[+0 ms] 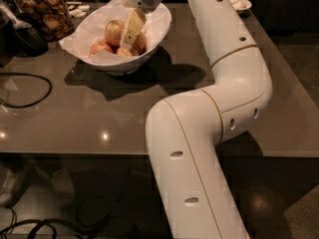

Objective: Pick apple from white bowl

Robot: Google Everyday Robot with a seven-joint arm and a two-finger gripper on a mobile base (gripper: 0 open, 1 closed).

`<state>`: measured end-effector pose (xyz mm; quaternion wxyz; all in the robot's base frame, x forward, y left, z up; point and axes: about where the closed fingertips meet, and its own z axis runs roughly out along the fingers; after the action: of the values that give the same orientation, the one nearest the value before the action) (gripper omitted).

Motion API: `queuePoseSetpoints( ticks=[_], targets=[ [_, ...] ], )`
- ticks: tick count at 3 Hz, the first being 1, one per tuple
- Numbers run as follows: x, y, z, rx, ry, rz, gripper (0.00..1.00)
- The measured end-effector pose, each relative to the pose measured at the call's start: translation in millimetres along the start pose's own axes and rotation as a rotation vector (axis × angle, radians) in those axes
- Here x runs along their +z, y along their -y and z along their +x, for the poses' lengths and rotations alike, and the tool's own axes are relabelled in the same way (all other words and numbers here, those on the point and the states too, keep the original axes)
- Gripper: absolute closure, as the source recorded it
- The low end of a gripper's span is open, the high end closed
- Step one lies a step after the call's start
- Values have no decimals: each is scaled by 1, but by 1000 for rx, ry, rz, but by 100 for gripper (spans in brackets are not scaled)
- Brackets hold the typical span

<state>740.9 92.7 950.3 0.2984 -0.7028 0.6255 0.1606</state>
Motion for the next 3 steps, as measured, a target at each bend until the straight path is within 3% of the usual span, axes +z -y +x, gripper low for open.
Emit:
queuePoseSetpoints(
  ticks=[1,3],
  targets=[
    [0,0,0,0,-1,1,0],
    [20,11,8,58,46,8,0]
  ],
)
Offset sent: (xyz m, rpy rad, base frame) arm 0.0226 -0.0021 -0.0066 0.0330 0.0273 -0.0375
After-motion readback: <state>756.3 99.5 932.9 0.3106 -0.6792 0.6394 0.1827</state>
